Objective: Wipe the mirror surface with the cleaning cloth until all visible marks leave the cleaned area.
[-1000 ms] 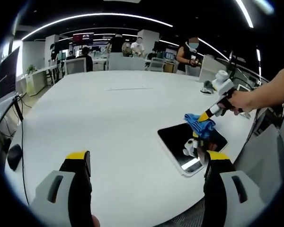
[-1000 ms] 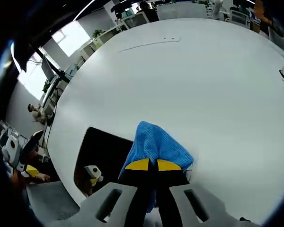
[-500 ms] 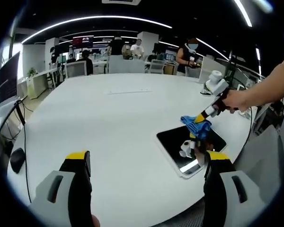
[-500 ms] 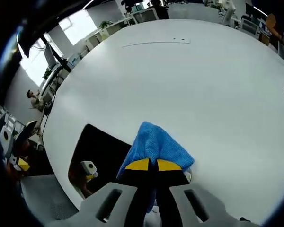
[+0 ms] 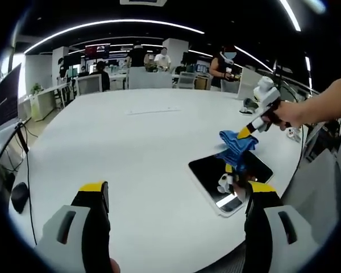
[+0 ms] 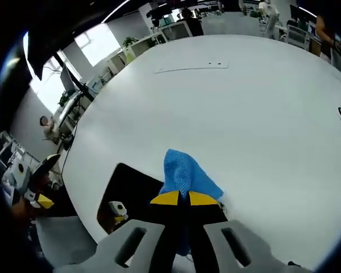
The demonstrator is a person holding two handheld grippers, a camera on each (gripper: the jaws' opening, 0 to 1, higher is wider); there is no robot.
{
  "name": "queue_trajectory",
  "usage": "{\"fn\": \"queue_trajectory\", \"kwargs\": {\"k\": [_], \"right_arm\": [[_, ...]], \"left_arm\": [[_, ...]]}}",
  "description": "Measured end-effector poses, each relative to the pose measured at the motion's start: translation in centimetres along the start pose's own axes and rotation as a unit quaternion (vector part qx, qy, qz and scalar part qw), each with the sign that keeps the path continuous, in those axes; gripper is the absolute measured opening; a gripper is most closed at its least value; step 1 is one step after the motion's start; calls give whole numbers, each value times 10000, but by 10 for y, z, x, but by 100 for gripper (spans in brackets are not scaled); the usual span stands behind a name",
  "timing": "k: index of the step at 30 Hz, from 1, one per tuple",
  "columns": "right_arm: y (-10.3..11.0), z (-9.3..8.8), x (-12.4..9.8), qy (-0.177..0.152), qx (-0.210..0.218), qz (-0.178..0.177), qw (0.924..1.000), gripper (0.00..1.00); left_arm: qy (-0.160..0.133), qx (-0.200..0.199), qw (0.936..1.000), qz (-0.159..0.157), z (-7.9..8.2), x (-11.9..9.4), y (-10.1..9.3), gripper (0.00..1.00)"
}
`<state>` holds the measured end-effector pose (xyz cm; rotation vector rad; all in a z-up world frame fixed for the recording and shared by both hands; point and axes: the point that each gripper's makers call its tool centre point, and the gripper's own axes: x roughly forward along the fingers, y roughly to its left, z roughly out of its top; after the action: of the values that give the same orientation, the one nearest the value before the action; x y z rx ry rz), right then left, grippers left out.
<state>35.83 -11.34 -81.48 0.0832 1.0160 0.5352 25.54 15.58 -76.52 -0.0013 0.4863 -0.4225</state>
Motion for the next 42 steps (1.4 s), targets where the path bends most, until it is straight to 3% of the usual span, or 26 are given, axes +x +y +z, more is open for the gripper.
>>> {"fn": "queue_trajectory", "kwargs": {"k": [5,7,16,22,26,30,34,36,42], "right_arm": [[-12,5,-33,-252,92,-37,9996,0],[-21,0,-45,-279,312,-41,9991,0],[-66,-25,-80,-410,445,-513,9969,0],[-76,-37,-78,-355,550,-631,9959,0],[-82,-50,-64,-228,458,-747,9959,0],[-88,-69,-47,9,686,-760,9947,0],[-88,-77,-37,131,413,-680,9967,0],[-89,-83,-33,220,537,-649,9962,0],[-93,-91,-27,277,322,-742,9963,1]], "left_arm": [[27,89,9999,-40,-2,3,1,99],[28,136,9999,-55,-2,3,0,99],[90,211,9996,-149,-6,4,-2,99],[96,248,9995,-151,-5,5,-1,99],[16,196,9997,-158,-1,6,0,99],[11,199,9997,-149,0,5,0,99],[32,173,9998,-131,-2,4,-1,99],[48,152,9998,-122,-3,2,-2,99],[86,161,9998,-106,-6,-1,-3,99]]}}
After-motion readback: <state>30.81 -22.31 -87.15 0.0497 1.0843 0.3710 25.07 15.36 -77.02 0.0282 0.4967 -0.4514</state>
